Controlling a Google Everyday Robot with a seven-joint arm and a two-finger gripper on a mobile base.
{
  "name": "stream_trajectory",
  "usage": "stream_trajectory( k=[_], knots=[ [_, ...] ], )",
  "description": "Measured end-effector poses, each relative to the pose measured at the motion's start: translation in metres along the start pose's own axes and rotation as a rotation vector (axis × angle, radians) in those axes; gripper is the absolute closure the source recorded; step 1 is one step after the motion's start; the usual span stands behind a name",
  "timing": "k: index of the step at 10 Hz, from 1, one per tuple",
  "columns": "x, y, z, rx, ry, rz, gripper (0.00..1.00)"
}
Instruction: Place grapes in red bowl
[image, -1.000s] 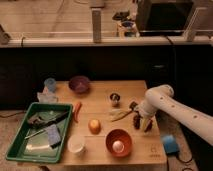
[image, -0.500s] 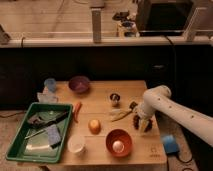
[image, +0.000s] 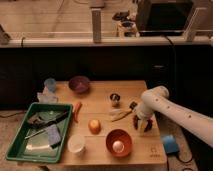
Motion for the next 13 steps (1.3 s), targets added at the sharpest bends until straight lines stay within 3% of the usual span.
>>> stream_trajectory(
  k=[1, 3, 4, 6, 7, 8, 10, 13],
  knots=[
    [0.000, 0.000, 0.001, -0.002, 0.001, 0.002, 0.21],
    [-0.001, 0.002, 0.004, -0.009, 0.005, 0.008, 0.32],
    [-0.001, 0.002, 0.005, -0.011, 0.007, 0.010, 0.31],
    [-0.003, 0.002, 0.008, -0.017, 0.009, 0.015, 0.20],
    [-0.003, 0.002, 0.009, -0.019, 0.010, 0.018, 0.21],
    [-0.002, 0.001, 0.009, -0.020, 0.010, 0.021, 0.25],
    [0.000, 0.002, 0.010, -0.024, 0.012, 0.029, 0.48],
    [-0.002, 0.002, 0.012, -0.031, 0.014, 0.033, 0.73]
  ],
)
